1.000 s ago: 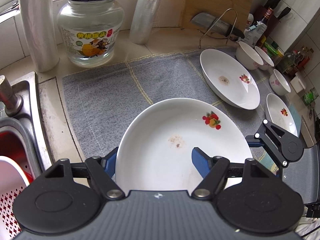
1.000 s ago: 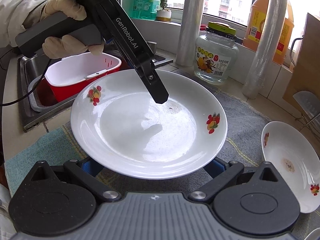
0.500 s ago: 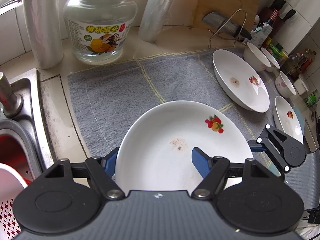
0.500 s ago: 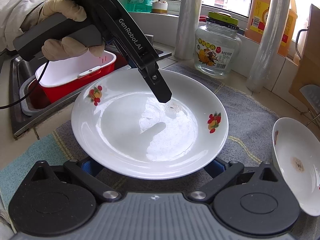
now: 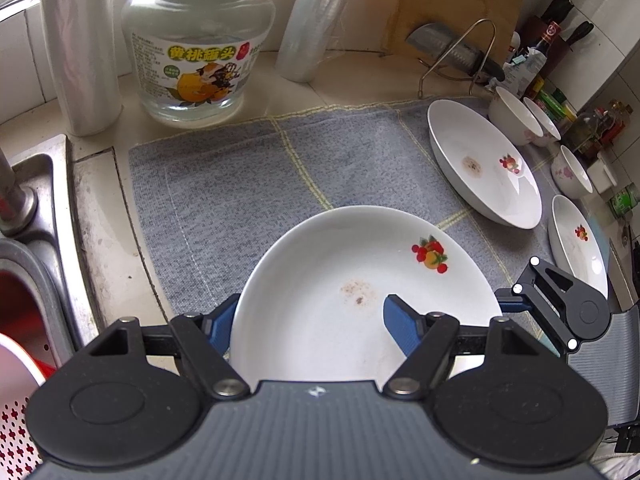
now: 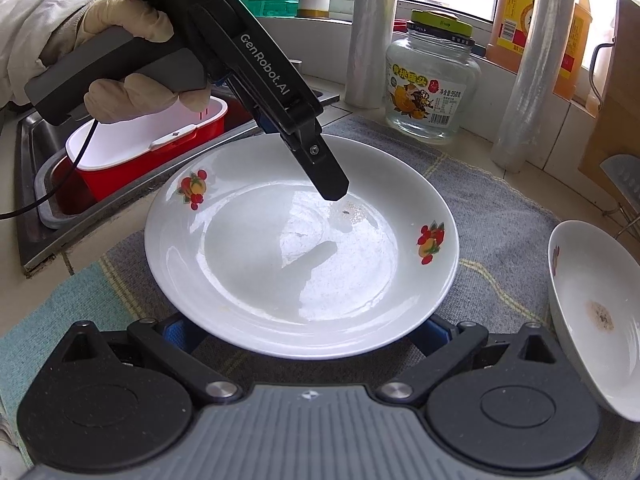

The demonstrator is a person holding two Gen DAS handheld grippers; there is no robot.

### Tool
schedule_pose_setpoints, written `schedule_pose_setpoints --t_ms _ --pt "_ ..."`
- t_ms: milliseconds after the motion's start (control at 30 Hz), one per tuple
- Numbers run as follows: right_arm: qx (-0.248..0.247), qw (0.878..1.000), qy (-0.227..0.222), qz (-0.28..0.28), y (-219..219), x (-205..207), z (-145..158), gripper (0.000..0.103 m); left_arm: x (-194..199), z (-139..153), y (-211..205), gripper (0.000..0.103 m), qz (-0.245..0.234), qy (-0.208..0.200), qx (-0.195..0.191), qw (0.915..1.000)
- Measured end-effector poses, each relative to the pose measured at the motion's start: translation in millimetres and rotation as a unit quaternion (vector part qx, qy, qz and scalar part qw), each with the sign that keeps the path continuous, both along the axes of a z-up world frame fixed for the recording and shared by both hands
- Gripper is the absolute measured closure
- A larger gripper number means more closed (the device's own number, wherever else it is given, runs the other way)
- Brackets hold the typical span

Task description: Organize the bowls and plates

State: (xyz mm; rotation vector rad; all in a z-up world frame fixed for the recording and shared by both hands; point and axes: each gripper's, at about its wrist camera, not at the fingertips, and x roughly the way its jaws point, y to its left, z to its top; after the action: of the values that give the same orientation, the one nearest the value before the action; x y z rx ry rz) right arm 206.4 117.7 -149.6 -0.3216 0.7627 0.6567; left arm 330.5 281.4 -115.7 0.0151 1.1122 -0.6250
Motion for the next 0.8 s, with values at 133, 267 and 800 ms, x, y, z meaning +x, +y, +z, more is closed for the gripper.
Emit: schedule_pose_setpoints --t_ms 133,267,800 --pt "0.001 1.0 0.001 0.002 -1 -2 0 0.0 -1 -1 1 0.028 0.002 -0.003 -0.003 1.0" --pt "-0.001 1.0 0.003 0.007 -1 -2 0 0.0 -4 0 3 0.015 0.006 -0.006 -0.015 0.9999" --pt "-0.033 0.999 0.013 -0.02 -28 -15 13 0.0 -46 32 -3 0.013 0.037 -0.104 0.027 0.9936"
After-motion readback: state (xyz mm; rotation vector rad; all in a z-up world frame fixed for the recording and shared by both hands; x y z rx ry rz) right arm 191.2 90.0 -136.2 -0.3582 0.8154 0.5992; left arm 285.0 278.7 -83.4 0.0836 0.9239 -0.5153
